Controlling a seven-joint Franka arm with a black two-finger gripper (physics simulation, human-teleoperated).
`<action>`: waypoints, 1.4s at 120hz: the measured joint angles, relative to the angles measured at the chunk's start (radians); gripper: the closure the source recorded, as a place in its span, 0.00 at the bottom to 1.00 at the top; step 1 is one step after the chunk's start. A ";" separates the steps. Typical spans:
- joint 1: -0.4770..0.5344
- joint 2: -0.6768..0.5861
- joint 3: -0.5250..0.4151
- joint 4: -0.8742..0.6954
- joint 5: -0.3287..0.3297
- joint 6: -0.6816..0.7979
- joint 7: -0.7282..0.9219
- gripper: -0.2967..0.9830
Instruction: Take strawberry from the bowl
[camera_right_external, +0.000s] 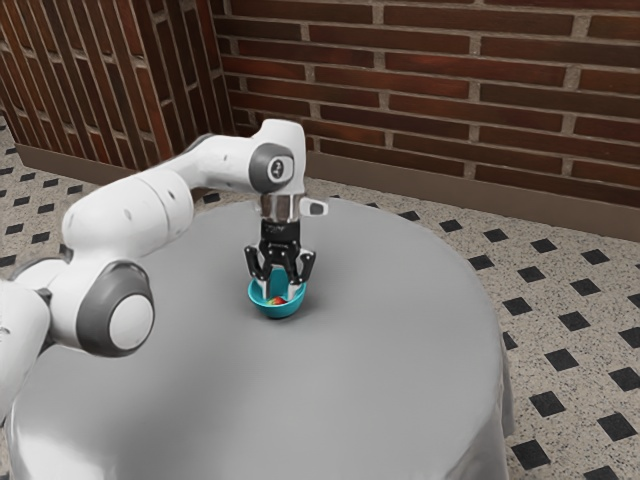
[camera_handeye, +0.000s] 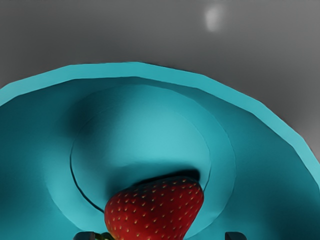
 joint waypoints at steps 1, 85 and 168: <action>0.000 0.001 0.000 0.001 0.000 0.000 0.000 0.54; -0.006 0.012 -0.006 0.005 0.007 0.003 -0.007 0.71; -0.195 -0.270 0.137 -0.225 0.007 0.066 -0.008 0.82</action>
